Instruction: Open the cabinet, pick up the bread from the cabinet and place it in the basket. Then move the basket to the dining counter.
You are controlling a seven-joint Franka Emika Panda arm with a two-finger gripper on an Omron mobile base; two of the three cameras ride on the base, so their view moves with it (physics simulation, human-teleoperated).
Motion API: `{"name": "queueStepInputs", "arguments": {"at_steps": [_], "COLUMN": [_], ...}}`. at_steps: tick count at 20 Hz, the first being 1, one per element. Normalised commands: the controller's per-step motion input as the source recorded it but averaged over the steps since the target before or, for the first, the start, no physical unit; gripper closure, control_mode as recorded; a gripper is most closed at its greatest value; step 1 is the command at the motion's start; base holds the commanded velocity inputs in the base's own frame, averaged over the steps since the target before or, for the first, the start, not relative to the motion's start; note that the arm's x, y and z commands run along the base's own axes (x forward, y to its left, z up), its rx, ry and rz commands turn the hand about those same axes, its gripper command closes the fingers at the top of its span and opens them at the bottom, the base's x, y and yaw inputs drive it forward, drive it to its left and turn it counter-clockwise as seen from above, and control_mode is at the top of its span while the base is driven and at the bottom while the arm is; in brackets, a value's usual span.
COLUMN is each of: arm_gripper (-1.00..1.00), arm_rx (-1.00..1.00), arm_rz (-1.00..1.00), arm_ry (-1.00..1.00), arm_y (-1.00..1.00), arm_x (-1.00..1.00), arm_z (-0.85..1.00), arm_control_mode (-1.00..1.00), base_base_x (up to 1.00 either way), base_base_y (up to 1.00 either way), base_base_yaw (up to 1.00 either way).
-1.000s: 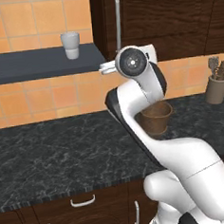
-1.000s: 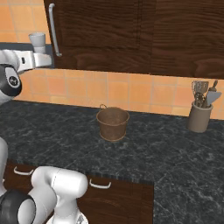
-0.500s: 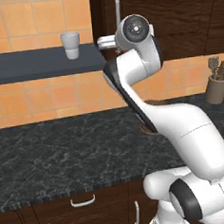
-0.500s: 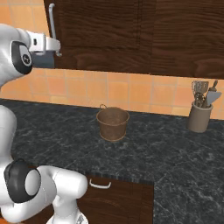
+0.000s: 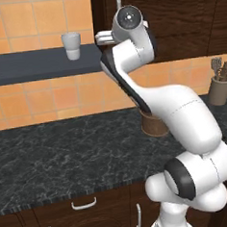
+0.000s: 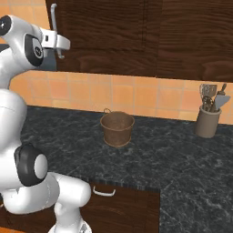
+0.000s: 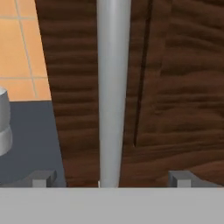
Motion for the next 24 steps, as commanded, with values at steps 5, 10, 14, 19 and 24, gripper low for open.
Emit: {"name": "queueStepInputs", "arguments": {"at_steps": [5, 10, 14, 19, 24], "arm_gripper": [-1.0, -1.0, 1.0, 1.0, 1.0], "arm_rx": [0.01, 0.0, 0.0, 0.0, 0.0], "arm_rz": [0.0, 0.0, 0.0, 0.0, 0.0], "arm_ry": [-0.01, -0.01, -0.05, 0.03, -0.08], "arm_y": [-0.36, -0.08, -0.32, -0.11, -0.25], "arm_x": [0.76, 0.83, 0.07, -0.02, -0.82], "arm_z": [-0.08, -0.13, 0.0, -0.05, 0.0], "arm_control_mode": [-1.0, -1.0, -1.0, -1.0, -1.0], "base_base_x": [0.0, 0.0, 0.0, 0.0, 0.0], "base_base_y": [0.0, 0.0, 0.0, 0.0, 0.0], "base_base_yaw": [0.0, 0.0, 0.0, 0.0, 0.0]}}
